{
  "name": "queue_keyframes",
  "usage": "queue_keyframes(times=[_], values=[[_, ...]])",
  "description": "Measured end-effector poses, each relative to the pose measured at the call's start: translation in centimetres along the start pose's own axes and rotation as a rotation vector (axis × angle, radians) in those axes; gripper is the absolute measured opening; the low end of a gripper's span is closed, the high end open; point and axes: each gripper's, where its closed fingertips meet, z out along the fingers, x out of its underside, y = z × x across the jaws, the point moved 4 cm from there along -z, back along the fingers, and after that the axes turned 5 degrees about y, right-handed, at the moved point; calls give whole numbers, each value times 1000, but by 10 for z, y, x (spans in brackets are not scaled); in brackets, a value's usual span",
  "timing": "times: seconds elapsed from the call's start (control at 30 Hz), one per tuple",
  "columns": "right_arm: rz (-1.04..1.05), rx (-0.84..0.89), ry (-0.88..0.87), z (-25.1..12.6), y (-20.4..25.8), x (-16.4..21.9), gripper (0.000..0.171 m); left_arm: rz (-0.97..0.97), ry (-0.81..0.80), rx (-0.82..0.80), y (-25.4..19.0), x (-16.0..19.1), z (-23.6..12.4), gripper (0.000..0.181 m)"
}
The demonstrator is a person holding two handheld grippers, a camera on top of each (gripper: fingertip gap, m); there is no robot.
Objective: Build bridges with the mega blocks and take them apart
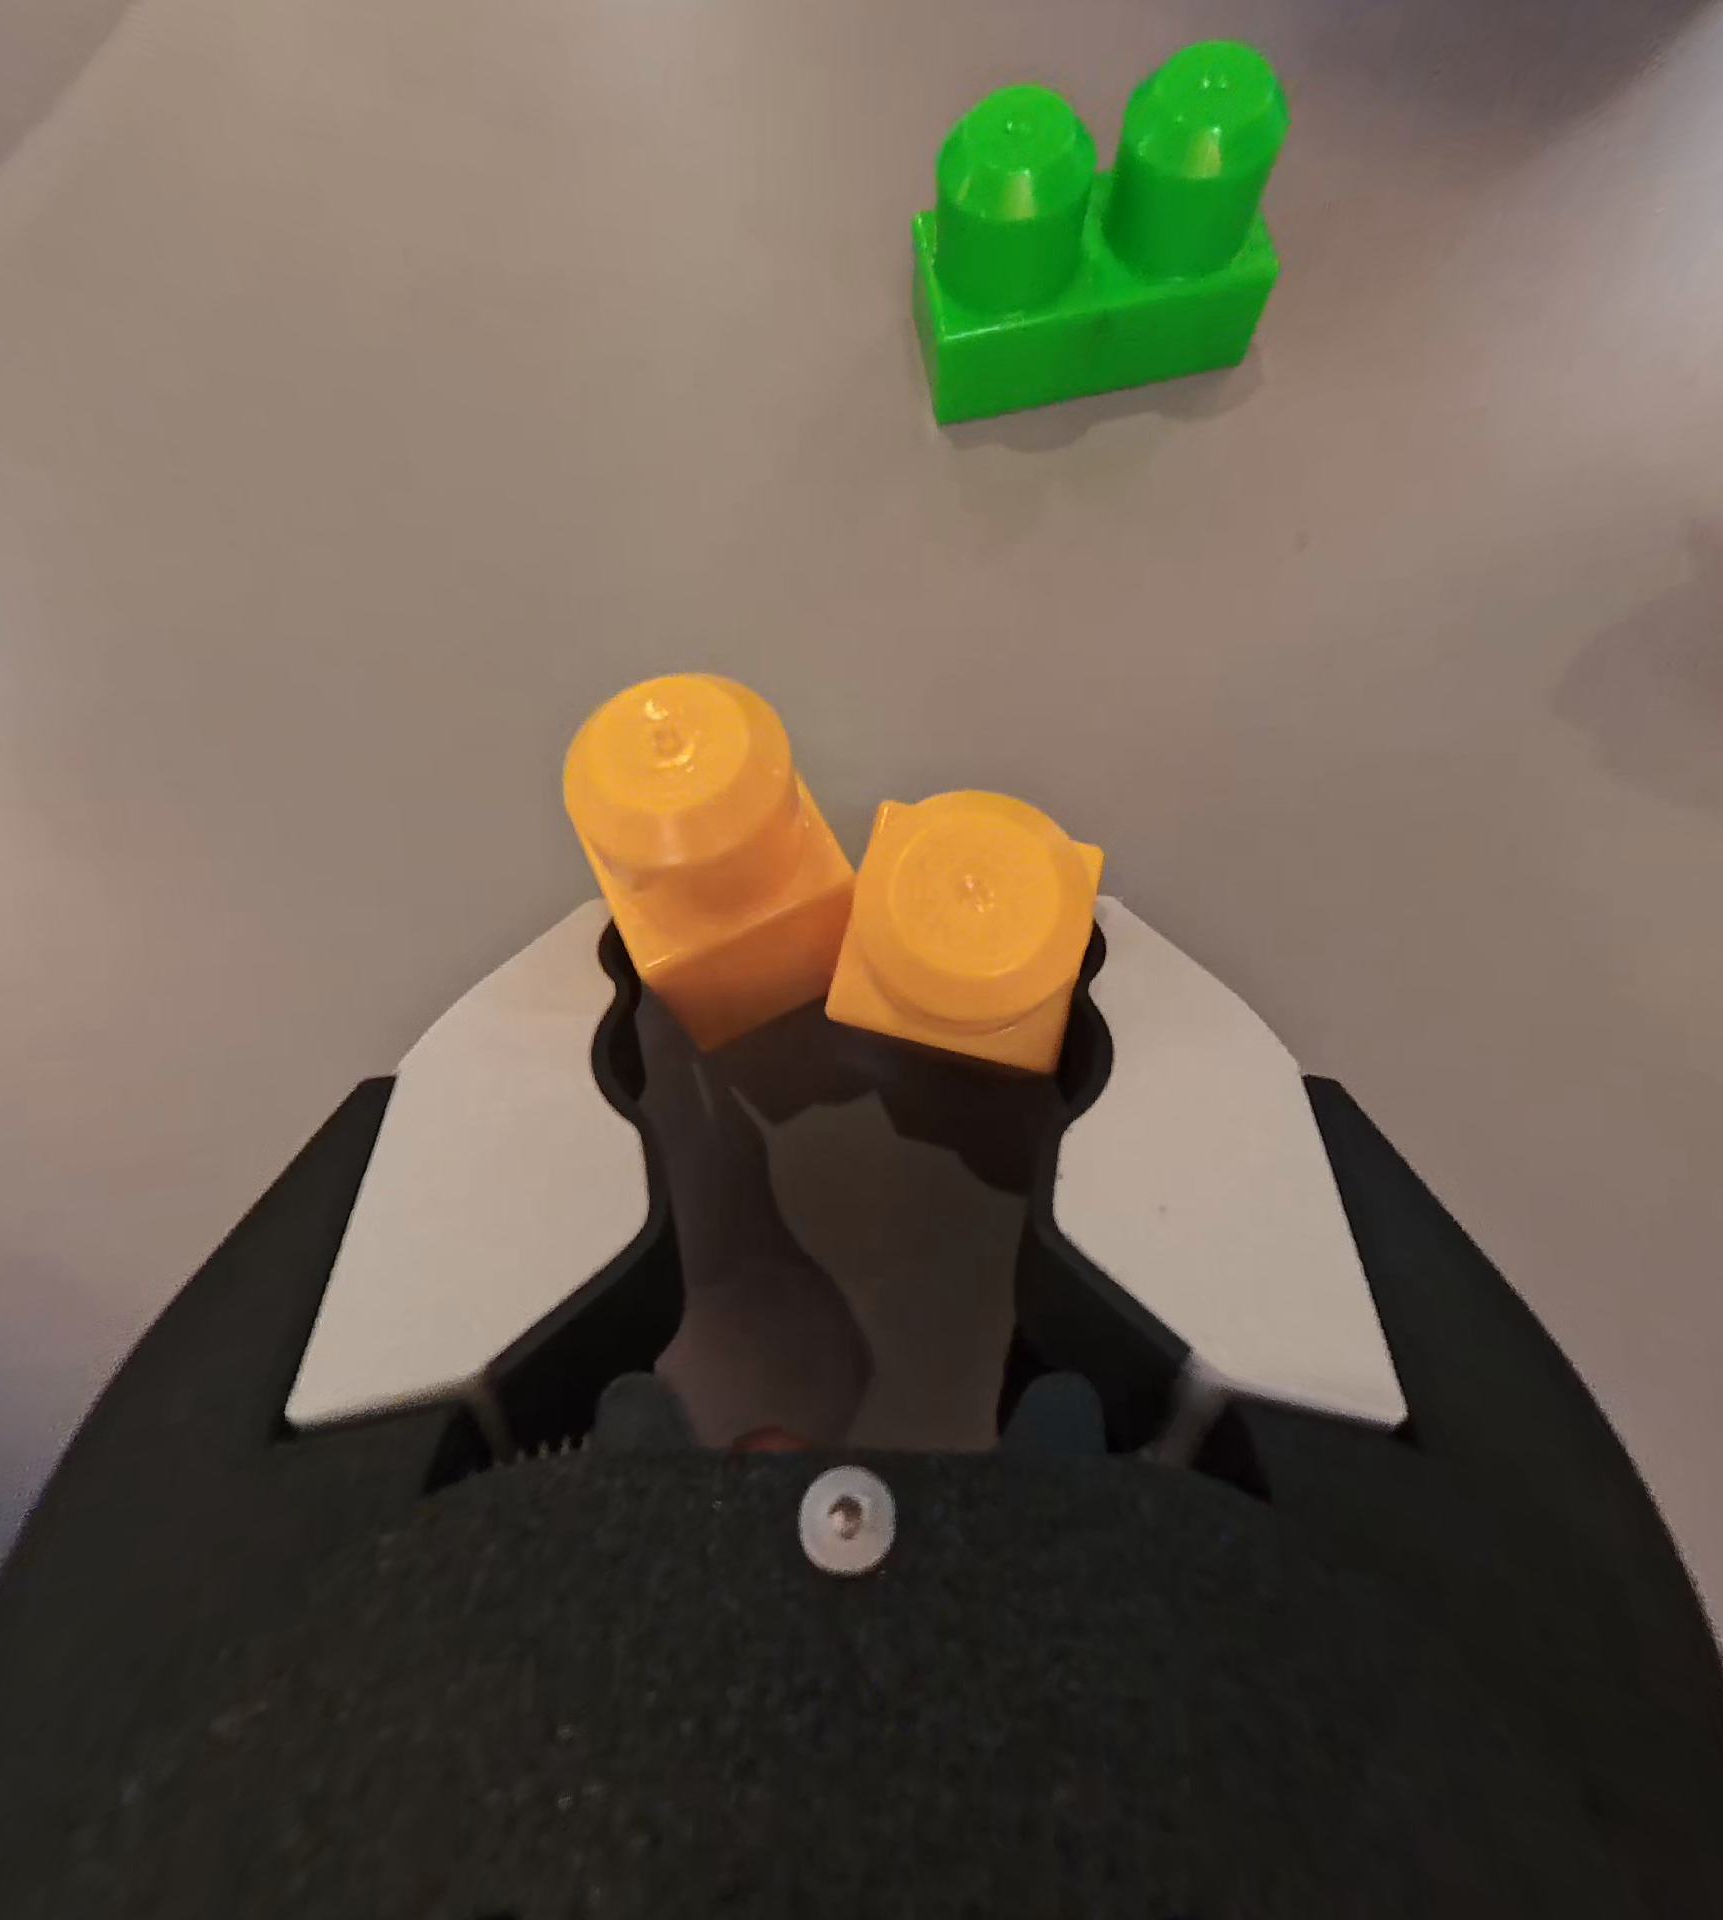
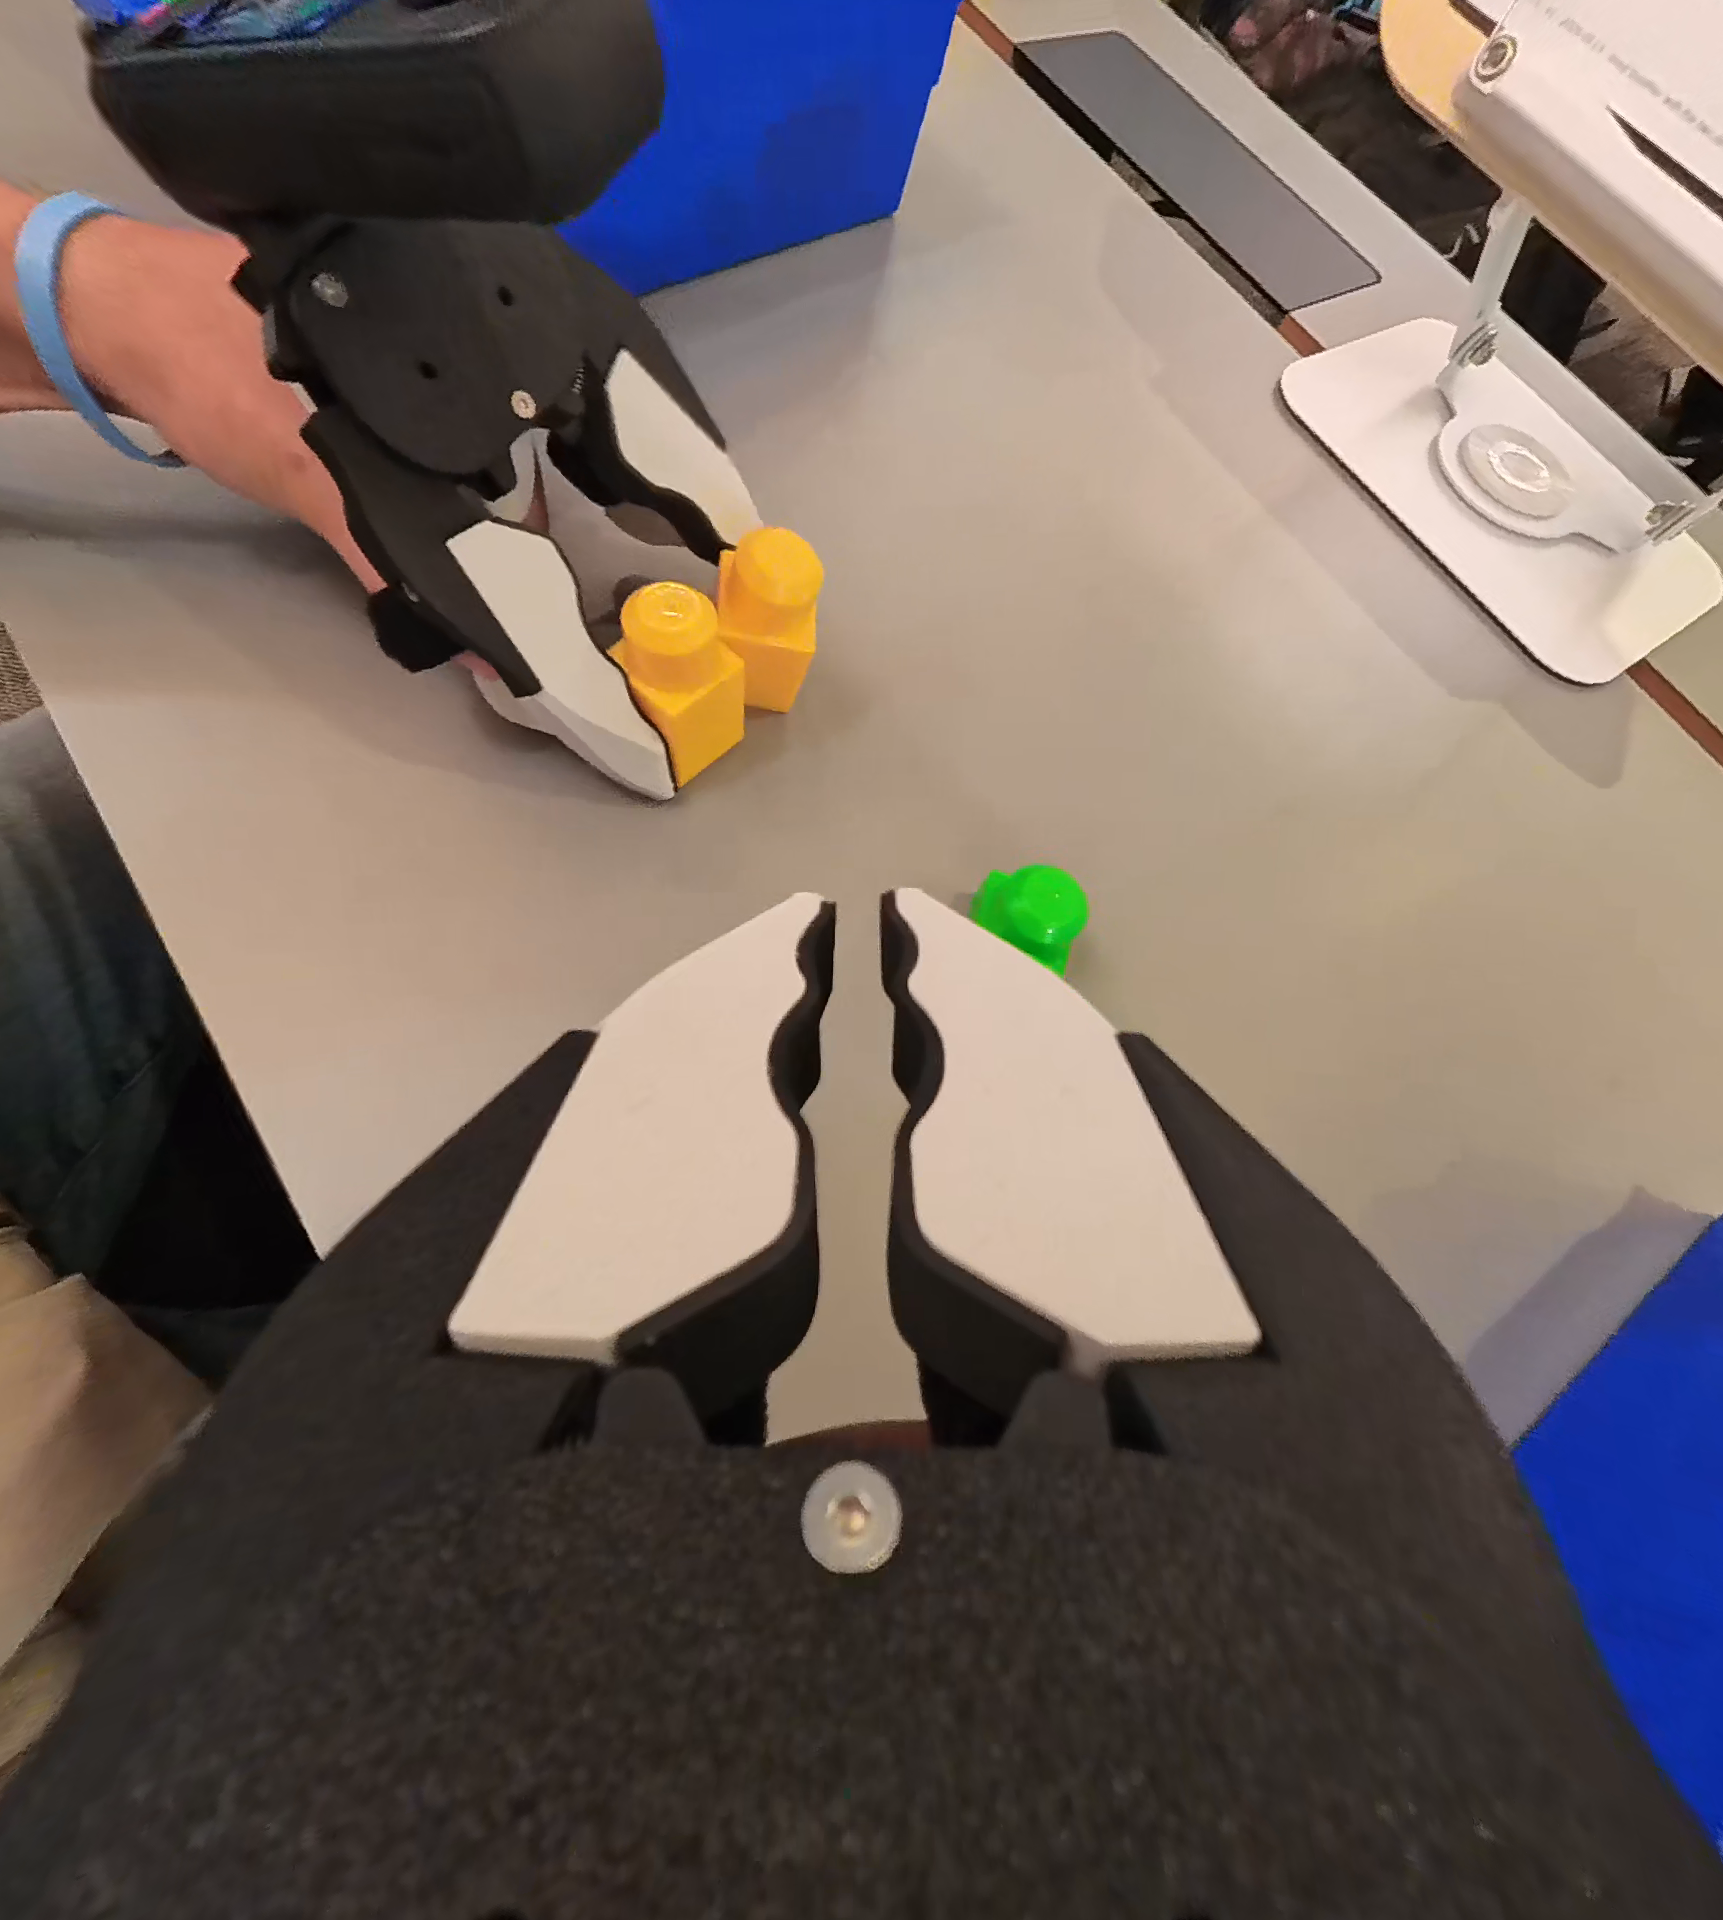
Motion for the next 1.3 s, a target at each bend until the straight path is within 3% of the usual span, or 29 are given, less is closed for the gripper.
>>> queue_keyframes(times=[0.27, 0.83, 1.07, 1.3], values=[[5, -10, 4, 3, 0, 3, 8, -169, 10, -99, -18, 18, -17, 79], [-3, -16, 4, 3, 3, 1, 8, -262, 43, -185, -27, 31, -27, 92], [-8, -22, 8, 4, 5, 2, 8, -85, -11, -96, -34, 14, -21, 92], [0, -14, 3, 1, 1, 2, 8, -98, 16, -134, -22, 7, -10, 93]])
